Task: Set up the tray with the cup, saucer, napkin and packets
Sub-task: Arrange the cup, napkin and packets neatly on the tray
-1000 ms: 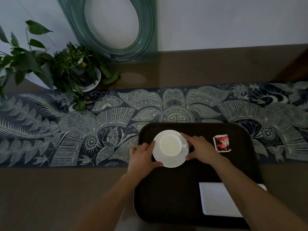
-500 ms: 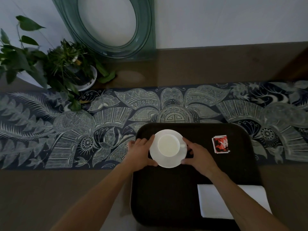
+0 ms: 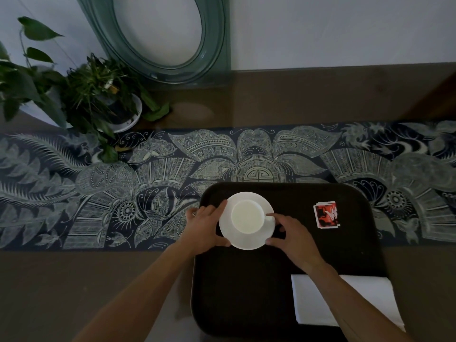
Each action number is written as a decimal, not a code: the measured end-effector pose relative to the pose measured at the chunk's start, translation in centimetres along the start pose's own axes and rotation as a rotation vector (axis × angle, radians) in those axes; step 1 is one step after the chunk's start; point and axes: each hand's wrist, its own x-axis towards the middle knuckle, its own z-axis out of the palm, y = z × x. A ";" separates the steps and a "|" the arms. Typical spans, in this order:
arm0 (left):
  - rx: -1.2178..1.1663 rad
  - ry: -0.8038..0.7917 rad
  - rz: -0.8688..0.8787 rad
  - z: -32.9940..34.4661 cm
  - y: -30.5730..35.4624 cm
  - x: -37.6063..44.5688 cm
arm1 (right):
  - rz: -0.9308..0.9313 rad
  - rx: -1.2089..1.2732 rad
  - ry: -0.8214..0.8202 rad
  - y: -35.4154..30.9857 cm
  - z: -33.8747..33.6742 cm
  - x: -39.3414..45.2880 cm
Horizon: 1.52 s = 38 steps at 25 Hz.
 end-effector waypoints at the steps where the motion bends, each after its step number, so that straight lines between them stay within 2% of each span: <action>1: -0.004 0.001 0.002 0.0 -0.1 0.0 | 0.001 -0.004 0.001 -0.1 0.1 0.0; 11: -0.009 -0.010 -0.004 0.1 -0.5 -0.2 | 0.027 0.003 -0.020 -0.6 0.2 -0.1; 23: 0.019 -0.095 -0.035 -1.2 0.7 -0.2 | 0.069 -0.028 -0.052 -1.9 -0.5 0.1; 26: 0.015 -0.087 -0.074 -1.2 1.3 -0.7 | 0.082 -0.139 -0.053 -2.3 -0.5 -0.7; 31: 0.033 0.031 -0.132 -0.2 2.3 -2.9 | 0.170 -0.530 -0.065 -2.1 0.1 -3.4; 35: 0.080 0.081 -0.188 -0.3 3.2 -4.7 | 0.170 -0.666 -0.107 -1.3 -0.1 -6.0; 37: 0.064 0.047 -0.199 -0.2 3.7 -5.3 | 0.160 -0.702 -0.132 -0.7 -0.8 -7.1; 38: 0.031 -0.027 -0.181 0.0 4.0 -5.4 | 0.146 -0.718 -0.142 -0.3 -1.2 -7.6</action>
